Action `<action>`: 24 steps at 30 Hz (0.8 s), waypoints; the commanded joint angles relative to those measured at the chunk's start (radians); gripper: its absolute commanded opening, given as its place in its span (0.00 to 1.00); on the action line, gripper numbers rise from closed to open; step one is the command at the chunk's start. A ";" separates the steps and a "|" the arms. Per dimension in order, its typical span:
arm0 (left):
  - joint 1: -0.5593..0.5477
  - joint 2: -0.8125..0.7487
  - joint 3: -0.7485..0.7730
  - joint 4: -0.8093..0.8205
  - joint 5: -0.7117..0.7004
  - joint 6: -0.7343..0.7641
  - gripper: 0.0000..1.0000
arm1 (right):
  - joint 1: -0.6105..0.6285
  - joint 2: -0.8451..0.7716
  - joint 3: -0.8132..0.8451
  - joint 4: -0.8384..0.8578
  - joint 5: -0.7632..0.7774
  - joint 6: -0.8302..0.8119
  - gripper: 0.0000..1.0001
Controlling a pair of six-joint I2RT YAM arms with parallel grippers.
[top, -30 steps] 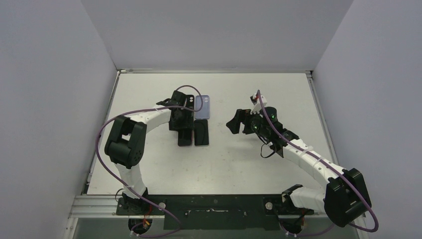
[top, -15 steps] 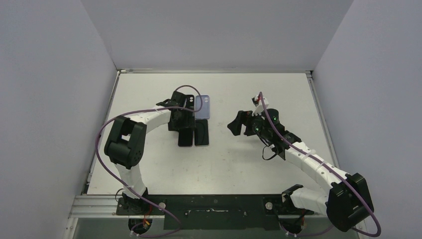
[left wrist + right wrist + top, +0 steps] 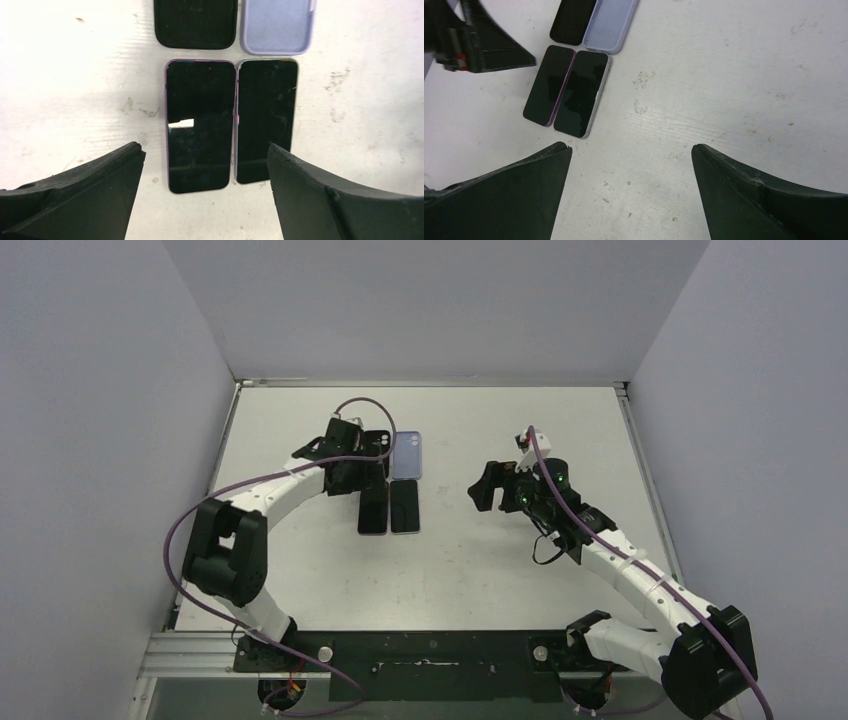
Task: Take the phone out of the phone case
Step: Reset both arms
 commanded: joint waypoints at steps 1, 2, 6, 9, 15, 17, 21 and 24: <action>0.016 -0.216 -0.062 0.029 -0.043 0.049 0.93 | -0.014 -0.027 0.114 -0.058 0.123 -0.065 0.95; 0.018 -0.265 -0.081 0.025 -0.053 0.056 0.95 | -0.015 -0.025 0.131 -0.076 0.143 -0.066 0.96; 0.018 -0.439 -0.108 -0.047 -0.139 0.074 0.97 | -0.029 -0.020 0.186 -0.157 0.271 -0.045 1.00; -0.004 -0.538 -0.114 -0.125 -0.205 0.075 0.97 | -0.038 -0.035 0.226 -0.221 0.357 -0.022 1.00; -0.043 -0.787 -0.172 -0.208 -0.325 0.077 0.97 | -0.045 -0.161 0.224 -0.286 0.557 -0.002 1.00; -0.046 -0.887 -0.207 -0.211 -0.364 0.070 0.97 | -0.046 -0.210 0.224 -0.338 0.607 -0.011 1.00; -0.057 -1.042 -0.299 -0.192 -0.438 0.078 0.97 | -0.047 -0.325 0.205 -0.414 0.644 -0.061 1.00; -0.058 -1.136 -0.358 -0.197 -0.478 0.077 0.97 | -0.046 -0.431 0.170 -0.414 0.650 -0.100 1.00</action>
